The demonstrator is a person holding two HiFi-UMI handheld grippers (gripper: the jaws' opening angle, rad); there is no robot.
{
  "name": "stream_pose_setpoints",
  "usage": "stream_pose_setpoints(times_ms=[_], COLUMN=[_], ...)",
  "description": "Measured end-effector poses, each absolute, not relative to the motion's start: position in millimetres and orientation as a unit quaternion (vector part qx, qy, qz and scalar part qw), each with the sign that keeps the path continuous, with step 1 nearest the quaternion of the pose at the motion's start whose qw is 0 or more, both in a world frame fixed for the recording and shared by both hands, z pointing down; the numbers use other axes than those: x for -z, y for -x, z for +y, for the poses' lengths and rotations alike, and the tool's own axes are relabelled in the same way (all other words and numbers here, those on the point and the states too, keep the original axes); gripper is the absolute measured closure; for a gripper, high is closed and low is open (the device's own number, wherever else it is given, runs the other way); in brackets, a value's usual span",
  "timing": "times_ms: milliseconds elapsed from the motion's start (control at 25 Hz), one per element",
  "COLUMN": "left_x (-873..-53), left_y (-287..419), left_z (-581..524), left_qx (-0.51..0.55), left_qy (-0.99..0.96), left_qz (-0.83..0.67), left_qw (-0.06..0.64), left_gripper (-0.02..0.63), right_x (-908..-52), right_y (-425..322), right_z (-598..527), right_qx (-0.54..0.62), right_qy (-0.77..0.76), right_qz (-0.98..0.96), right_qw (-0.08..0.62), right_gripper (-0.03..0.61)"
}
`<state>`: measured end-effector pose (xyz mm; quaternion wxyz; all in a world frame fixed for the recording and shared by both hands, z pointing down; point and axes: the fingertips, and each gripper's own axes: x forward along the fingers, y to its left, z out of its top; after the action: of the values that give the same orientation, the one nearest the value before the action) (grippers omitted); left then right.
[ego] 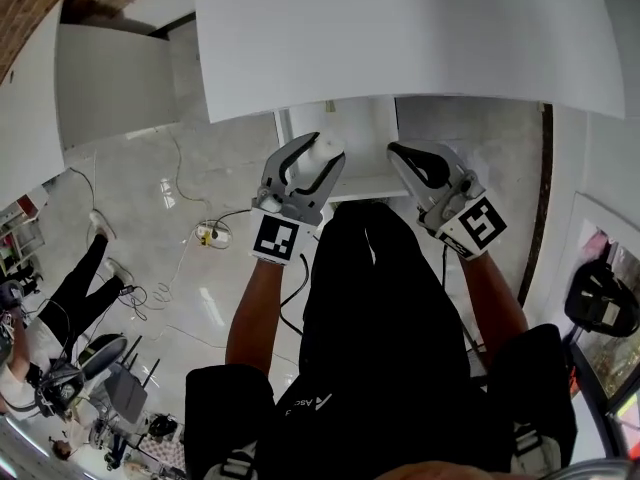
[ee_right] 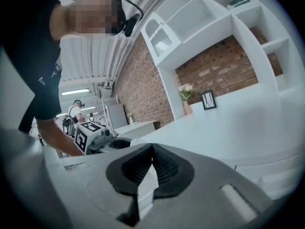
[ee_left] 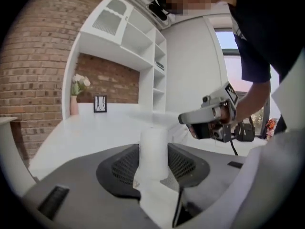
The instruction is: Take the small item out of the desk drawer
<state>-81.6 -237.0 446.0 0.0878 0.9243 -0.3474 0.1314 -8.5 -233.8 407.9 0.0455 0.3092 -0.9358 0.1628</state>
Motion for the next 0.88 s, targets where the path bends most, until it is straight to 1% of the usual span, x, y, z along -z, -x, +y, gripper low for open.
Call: stream_pose_setpoints(times_ms=[360,640,880], left_x=[-302,-201,-151], left_y=[71,68,65], left_z=[-222,-202,-185], left_qx=[-0.037,0.036,0.058], left_qy=[-0.920,-0.917,-0.914], left_qz=[-0.383,-0.397,-0.402], left_qw=[0.067,0.024,-0.008], left_gripper=[0.436,0.436,0.436], right_x=[-292,-211,-165], right_y=[-6,-24,-33], right_z=[-223,-206,-186], right_qx=[-0.108,-0.040,0.008], right_qy=[-0.321,-0.333,-0.335], right_qz=[-0.941,-0.941,-0.940], right_qw=[-0.012,-0.051,-0.065], right_gripper=[0.577,0.577,0.577])
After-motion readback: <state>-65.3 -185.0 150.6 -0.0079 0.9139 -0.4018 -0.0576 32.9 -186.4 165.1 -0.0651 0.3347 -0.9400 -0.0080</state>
